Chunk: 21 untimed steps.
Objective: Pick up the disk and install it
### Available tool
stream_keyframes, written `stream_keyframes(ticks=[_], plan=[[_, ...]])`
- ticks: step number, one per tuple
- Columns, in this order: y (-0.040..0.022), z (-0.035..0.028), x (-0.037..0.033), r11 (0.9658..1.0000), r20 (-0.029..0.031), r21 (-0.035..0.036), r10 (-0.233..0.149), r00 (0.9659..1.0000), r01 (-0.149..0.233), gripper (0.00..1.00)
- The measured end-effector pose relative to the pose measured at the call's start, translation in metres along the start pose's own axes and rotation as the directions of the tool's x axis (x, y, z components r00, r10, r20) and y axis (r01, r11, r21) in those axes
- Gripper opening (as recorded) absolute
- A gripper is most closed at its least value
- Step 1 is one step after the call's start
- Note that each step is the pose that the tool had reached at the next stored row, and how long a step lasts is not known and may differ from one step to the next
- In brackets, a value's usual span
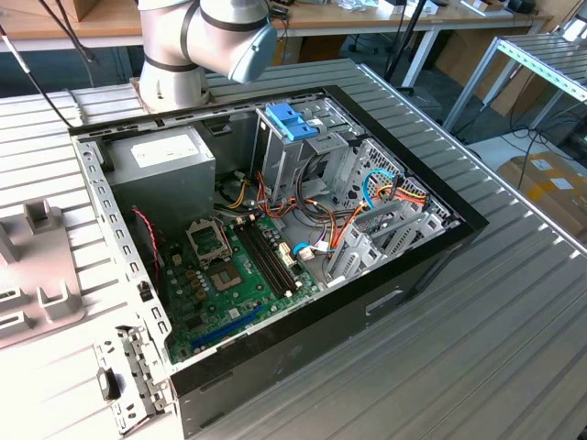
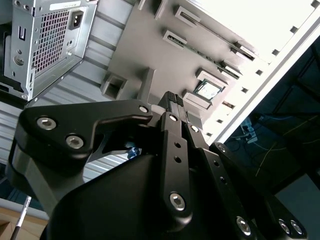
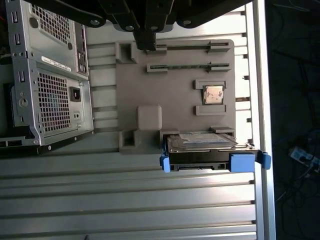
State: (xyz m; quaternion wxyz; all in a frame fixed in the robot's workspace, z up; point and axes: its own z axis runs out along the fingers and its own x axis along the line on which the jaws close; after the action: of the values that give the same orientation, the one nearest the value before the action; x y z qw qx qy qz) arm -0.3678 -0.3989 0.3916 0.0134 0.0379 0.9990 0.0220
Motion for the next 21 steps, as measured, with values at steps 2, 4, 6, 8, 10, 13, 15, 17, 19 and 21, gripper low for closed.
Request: stream_keyframes(ticks=[2, 4, 6, 8, 10, 13, 15, 17, 19, 21], plan=[[-0.0002, 0.0, 0.0023, 1.0, 0.0, 0.0001, 0.0, 1.0, 0.0, 0.11], [-0.0003, 0.0, 0.0046, 1.0, 0.0001, 0.0, 0.0, 1.0, 0.0, 0.11], [-0.0005, -0.0001, 0.0063, 1.0, -0.0001, 0.0001, 0.0, 1.0, 0.0, 0.11], [-0.0006, -0.0001, 0.0077, 1.0, 0.0, 0.0, 0.0, 1.0, 0.0, 0.11], [-0.0007, 0.0, 0.0095, 1.0, 0.0, 0.0, 0.0, 1.0, 0.0, 0.11], [-0.001, -0.0001, 0.0123, 1.0, 0.0, 0.0001, 0.0, 1.0, 0.0, 0.11], [-0.001, -0.0001, 0.0137, 1.0, 0.0, 0.0001, 0.0, 1.0, 0.0, 0.11], [-0.0012, -0.0001, 0.0153, 1.0, 0.0, 0.0, 0.0, 1.0, 0.0, 0.11], [-0.0013, -0.0001, 0.0168, 1.0, 0.0, 0.0, 0.0, 1.0, 0.0, 0.11], [-0.0014, -0.0001, 0.0185, 1.0, 0.0, 0.0, 0.0, 1.0, 0.0, 0.11]])
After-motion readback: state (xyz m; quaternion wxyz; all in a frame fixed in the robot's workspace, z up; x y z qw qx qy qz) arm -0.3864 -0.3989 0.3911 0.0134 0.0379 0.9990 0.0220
